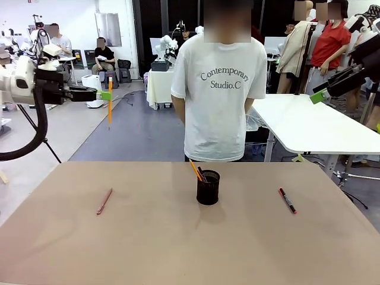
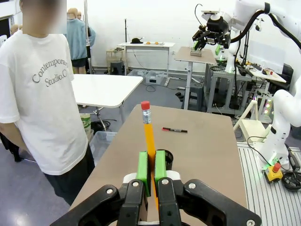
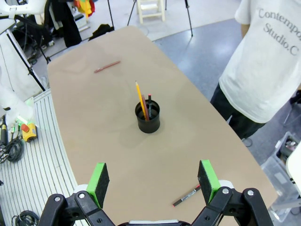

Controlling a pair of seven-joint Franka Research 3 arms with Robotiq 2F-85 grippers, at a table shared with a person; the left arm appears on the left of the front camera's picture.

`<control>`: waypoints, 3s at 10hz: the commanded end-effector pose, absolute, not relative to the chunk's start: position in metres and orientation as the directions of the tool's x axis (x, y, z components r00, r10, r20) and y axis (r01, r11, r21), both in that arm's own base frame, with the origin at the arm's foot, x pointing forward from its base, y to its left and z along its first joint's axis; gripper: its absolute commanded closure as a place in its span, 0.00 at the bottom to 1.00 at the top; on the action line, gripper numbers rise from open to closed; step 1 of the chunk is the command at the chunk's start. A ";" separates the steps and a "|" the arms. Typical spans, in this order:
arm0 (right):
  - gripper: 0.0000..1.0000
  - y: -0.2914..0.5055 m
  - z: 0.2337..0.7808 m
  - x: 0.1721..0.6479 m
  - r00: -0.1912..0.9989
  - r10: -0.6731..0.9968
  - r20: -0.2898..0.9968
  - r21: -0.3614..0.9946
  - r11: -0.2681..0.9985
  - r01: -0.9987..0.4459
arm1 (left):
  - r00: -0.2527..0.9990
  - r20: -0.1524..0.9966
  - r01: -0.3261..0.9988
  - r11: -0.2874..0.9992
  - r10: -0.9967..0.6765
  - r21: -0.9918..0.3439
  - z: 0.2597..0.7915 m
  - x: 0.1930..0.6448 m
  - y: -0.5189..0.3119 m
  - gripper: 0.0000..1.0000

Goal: Place the pens into the pen holder.
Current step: Pick up a writing instrument from the table and place it into the Pen holder.

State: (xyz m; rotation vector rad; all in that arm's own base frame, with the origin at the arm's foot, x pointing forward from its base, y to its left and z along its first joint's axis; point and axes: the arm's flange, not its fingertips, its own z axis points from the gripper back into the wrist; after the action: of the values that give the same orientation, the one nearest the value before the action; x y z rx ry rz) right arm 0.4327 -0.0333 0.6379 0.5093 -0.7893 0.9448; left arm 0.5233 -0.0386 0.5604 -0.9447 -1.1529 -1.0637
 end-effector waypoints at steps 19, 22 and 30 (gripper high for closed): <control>0.00 -0.032 0.638 0.433 0.339 0.511 0.790 0.049 0.500 -0.865 | -0.074 0.996 0.971 0.223 -0.056 0.084 0.522 0.576 -0.180 1.00; 0.00 -0.032 0.638 0.433 0.339 0.511 0.790 0.049 0.500 -0.865 | -0.113 0.994 0.962 0.249 -0.011 0.112 0.497 0.582 -0.216 1.00; 0.00 -0.032 0.638 0.433 0.339 0.511 0.790 0.049 0.500 -0.865 | -0.105 0.994 0.982 0.157 0.017 0.101 0.418 0.594 -0.308 1.00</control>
State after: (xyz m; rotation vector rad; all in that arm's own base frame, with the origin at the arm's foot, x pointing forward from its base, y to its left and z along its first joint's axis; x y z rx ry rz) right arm 0.4326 -0.0333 0.6380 0.5088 -0.7891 0.9448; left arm 0.5892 -0.2991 0.4172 -1.0706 -1.3207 -1.1586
